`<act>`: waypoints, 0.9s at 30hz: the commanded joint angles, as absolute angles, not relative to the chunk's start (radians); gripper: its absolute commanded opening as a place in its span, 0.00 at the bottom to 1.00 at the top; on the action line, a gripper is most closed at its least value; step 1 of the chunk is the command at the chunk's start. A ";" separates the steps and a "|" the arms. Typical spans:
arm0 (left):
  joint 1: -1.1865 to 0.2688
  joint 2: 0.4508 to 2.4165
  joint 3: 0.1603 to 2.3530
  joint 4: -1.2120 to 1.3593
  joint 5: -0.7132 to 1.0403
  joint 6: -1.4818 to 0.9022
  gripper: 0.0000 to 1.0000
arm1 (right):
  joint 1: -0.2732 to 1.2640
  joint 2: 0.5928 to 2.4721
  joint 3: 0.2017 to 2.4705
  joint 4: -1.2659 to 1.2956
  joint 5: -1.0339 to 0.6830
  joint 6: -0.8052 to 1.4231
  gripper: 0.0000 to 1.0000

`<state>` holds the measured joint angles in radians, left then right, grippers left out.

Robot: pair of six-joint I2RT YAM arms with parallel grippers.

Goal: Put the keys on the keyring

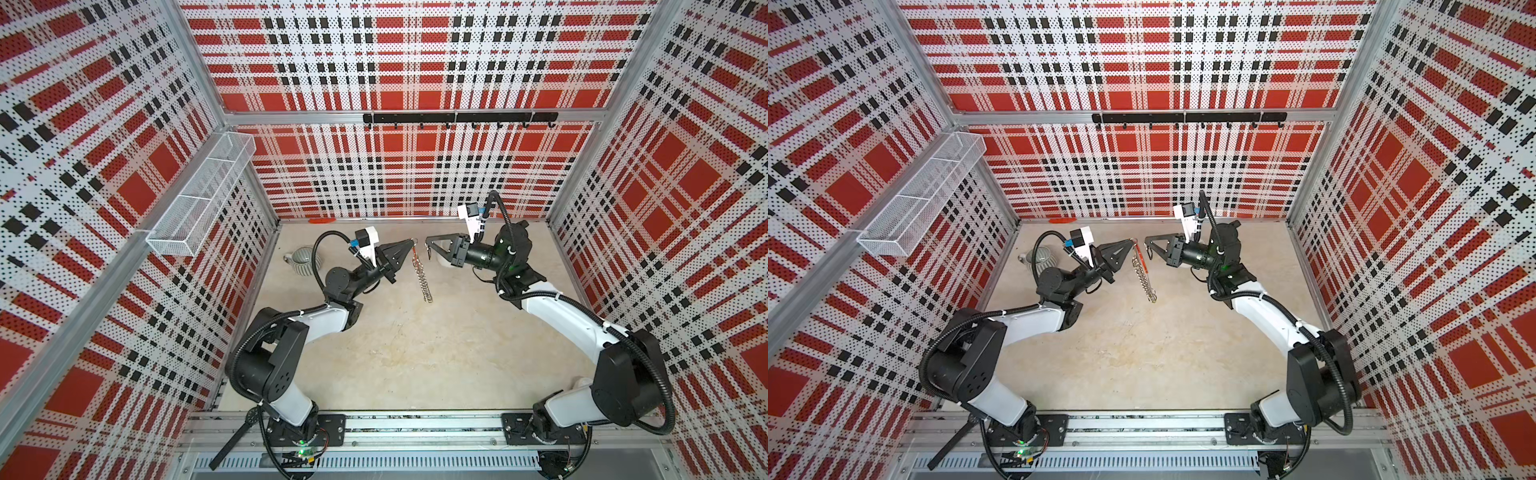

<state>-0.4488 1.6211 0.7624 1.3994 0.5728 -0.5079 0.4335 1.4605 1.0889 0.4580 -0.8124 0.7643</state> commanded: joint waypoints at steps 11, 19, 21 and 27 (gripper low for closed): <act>-0.452 1.626 0.808 1.367 0.584 -0.558 0.00 | 0.470 1.515 1.210 0.325 -0.749 0.630 0.00; -0.453 1.626 0.812 1.365 0.586 -0.567 0.00 | 0.477 1.529 1.223 0.317 -0.751 0.622 0.00; -0.452 1.626 0.812 1.365 0.586 -0.568 0.00 | 0.478 1.532 1.225 0.319 -0.754 0.621 0.00; -0.452 1.625 0.813 1.364 0.588 -0.570 0.00 | 0.479 1.537 1.235 0.319 -0.750 0.622 0.00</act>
